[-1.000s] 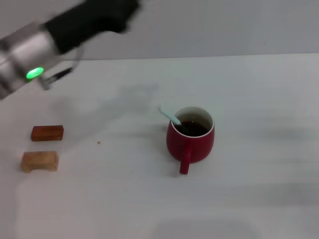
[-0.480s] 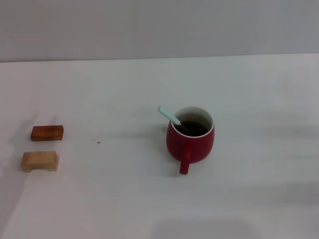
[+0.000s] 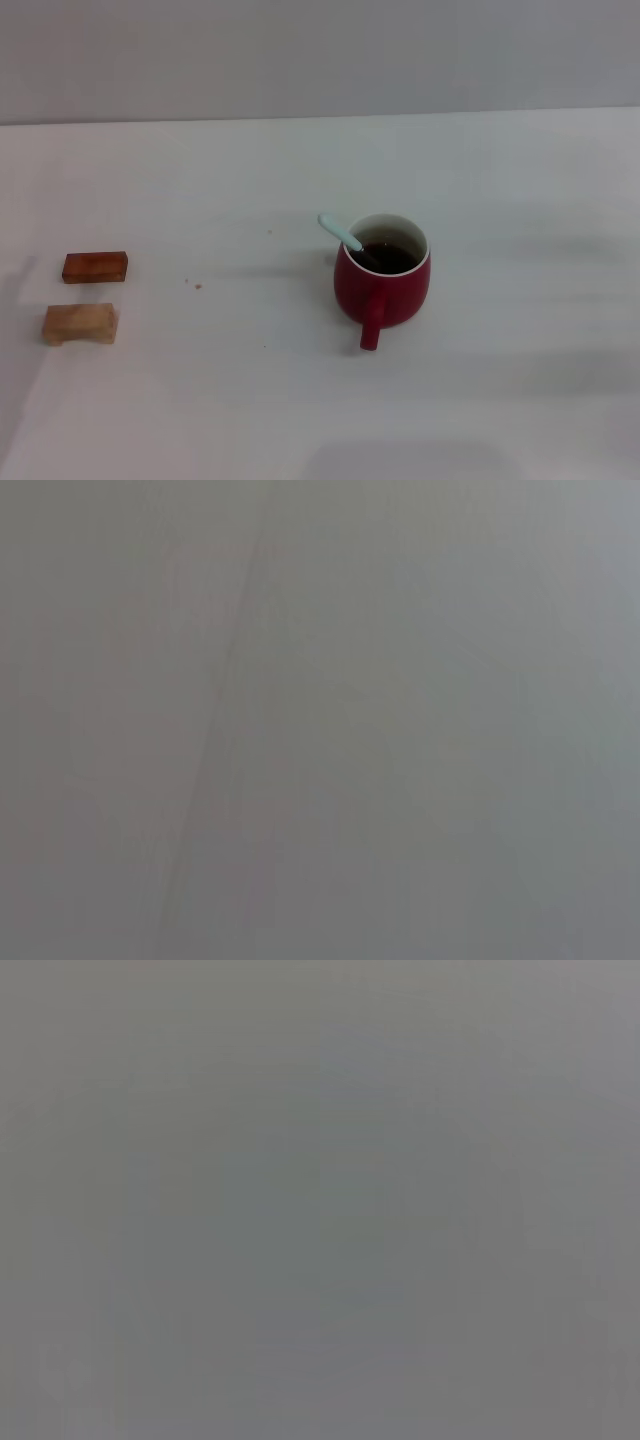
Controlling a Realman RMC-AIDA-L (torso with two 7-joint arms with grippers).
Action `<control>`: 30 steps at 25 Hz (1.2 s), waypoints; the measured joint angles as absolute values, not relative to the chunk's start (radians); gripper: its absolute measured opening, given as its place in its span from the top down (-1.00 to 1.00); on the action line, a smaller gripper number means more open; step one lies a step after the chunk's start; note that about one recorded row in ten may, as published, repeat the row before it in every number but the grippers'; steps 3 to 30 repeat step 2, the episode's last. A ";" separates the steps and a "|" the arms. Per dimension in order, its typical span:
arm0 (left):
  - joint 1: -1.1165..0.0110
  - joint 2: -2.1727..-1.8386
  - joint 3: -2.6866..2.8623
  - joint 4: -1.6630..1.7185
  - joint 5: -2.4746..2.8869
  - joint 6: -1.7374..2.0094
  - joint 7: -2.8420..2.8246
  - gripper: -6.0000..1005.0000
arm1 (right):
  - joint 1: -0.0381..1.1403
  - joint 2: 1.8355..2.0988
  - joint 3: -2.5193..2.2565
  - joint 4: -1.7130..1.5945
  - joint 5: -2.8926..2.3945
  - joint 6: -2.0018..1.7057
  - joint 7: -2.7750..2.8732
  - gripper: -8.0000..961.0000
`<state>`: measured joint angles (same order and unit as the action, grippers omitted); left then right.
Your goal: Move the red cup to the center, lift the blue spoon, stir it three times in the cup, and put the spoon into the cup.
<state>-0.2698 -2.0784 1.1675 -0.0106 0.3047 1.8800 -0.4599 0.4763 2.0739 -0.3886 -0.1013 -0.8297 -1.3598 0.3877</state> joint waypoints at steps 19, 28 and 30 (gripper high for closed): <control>-0.266 -2.076 1.167 -0.011 0.304 1.879 -0.456 -0.68 | 0.478 2.076 -0.383 -0.096 -0.818 -1.360 0.388 0.02; -0.266 -2.076 1.167 -0.011 0.304 1.879 -0.456 -0.68 | 0.478 2.076 -0.383 -0.096 -0.818 -1.360 0.388 0.02; -0.266 -2.076 1.167 -0.011 0.304 1.879 -0.456 -0.68 | 0.478 2.076 -0.383 -0.096 -0.818 -1.360 0.388 0.02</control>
